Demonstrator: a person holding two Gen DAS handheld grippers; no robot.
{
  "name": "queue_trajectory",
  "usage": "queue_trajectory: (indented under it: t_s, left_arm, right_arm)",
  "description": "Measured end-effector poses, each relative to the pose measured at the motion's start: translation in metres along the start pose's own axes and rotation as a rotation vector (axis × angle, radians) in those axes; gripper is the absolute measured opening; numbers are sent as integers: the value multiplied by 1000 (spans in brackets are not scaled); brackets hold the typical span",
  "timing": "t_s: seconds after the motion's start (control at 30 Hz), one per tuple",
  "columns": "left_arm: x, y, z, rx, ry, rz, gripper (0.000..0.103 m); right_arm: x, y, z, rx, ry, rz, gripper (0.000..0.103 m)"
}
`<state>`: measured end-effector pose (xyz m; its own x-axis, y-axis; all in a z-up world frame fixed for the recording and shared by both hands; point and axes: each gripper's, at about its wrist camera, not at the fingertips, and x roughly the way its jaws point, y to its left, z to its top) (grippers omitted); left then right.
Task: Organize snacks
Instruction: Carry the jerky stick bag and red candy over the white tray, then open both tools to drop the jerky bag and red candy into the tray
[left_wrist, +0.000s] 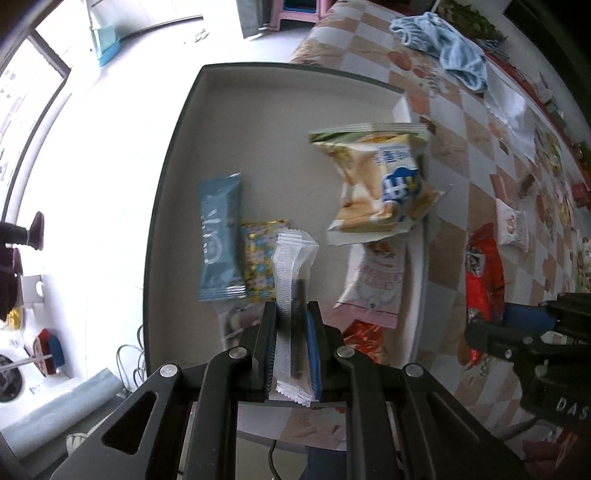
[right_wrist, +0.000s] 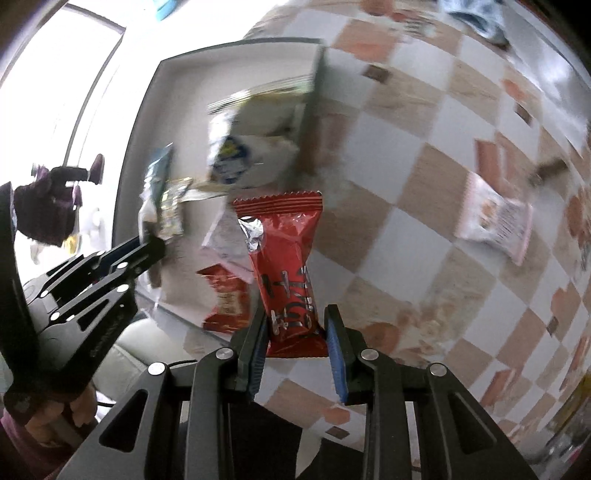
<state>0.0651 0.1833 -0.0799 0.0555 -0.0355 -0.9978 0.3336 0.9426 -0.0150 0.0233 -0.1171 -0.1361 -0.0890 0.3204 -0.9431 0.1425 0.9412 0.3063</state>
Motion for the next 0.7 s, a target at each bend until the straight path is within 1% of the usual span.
queue_trajectory:
  t_s: [0.17, 0.3, 0.6, 0.67, 0.7]
  left_arm:
    - [7, 12, -4, -37, 20, 13, 17]
    - [11, 18, -6, -52, 33, 18, 17]
    - [20, 16, -2, -58, 51, 40, 17]
    - [22, 16, -2, -62, 56, 51, 20]
    - [22, 15, -3, -64, 58, 49, 26]
  right_arm:
    - [9, 22, 7, -59, 22, 7, 31]
    - [18, 33, 12, -81, 37, 10, 31]
    - [32, 50, 21, -109, 69, 33, 32]
    - [36, 49, 21, -108, 78, 44, 32]
    - [36, 48, 22, -109, 81, 48, 32]
